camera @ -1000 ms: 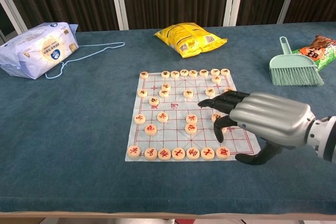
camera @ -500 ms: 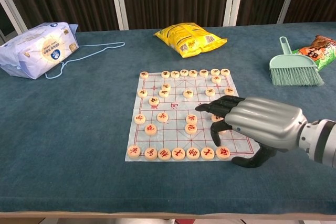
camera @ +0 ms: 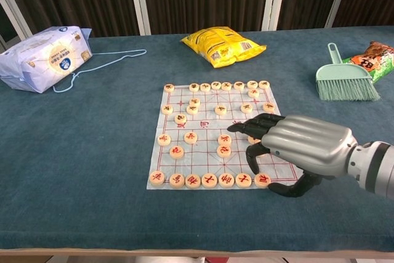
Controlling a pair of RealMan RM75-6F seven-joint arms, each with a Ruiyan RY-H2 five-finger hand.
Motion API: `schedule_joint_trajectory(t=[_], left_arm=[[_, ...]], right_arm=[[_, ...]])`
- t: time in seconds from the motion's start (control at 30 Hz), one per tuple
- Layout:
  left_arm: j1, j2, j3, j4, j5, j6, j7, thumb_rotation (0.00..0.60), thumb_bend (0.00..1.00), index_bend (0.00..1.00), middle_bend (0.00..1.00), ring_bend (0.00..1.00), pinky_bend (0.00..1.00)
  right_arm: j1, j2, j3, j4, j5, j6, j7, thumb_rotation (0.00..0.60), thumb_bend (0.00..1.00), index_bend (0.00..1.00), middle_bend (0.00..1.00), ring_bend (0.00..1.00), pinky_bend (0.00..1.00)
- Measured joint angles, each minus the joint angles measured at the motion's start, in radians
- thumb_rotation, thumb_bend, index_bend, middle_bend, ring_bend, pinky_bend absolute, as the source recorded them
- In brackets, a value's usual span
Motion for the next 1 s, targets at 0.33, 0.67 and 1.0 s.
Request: schedule_joint_trajectory(t=[0.33, 0.67, 1.0], left_arm=[[0.001, -0.001, -0.001, 0.000, -0.001, 0.003, 0.001, 0.600, 0.44, 0.00, 0.00, 0.00, 0.05], [0.001, -0.003, -0.001, -0.001, 0.000, 0.000, 0.011, 0.600, 0.44, 0.00, 0.00, 0.00, 0.05], [-0.001, -0.006, -0.002, -0.004, -0.003, -0.008, 0.023, 0.600, 0.44, 0.00, 0.00, 0.00, 0.05]], right_arm=[[0.000, 0.006, -0.007, 0.001, -0.005, 0.034, 0.023, 0.600, 0.49, 0.65, 0.05, 0.00, 0.00], [-0.028, 0.047, 0.006, 0.023, 0.020, 0.098, 0.088, 0.600, 0.49, 0.65, 0.05, 0.00, 0.00], [-0.026, 0.045, 0.032, 0.106, 0.079, 0.082, 0.113, 0.600, 0.49, 0.65, 0.05, 0.00, 0.00]])
